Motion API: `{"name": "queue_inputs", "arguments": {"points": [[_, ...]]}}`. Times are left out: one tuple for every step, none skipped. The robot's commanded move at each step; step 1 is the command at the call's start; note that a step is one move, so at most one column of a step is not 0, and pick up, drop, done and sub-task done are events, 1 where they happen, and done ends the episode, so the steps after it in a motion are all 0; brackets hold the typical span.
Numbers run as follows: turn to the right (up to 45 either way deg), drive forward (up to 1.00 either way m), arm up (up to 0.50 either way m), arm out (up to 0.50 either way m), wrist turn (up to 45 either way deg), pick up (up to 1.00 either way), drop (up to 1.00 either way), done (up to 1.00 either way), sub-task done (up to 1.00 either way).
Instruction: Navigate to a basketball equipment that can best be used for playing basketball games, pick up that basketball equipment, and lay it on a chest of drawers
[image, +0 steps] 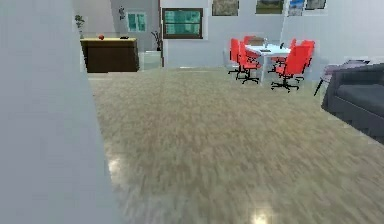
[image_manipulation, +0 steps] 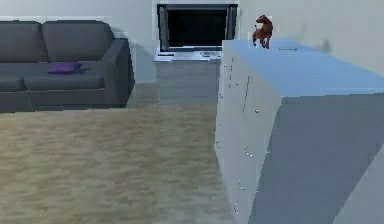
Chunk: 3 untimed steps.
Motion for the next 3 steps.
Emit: {"name": "queue_inputs", "arguments": {"points": [[-3.0,0.0,0.0,0.0,0.0,0.0,0.0,0.0,0.0],[0.0,1.0,0.0,0.0,0.0,0.0,0.0,0.0,0.0],[-33.0,0.0,0.0,0.0,0.0,0.0,0.0,0.0,0.0]]}}
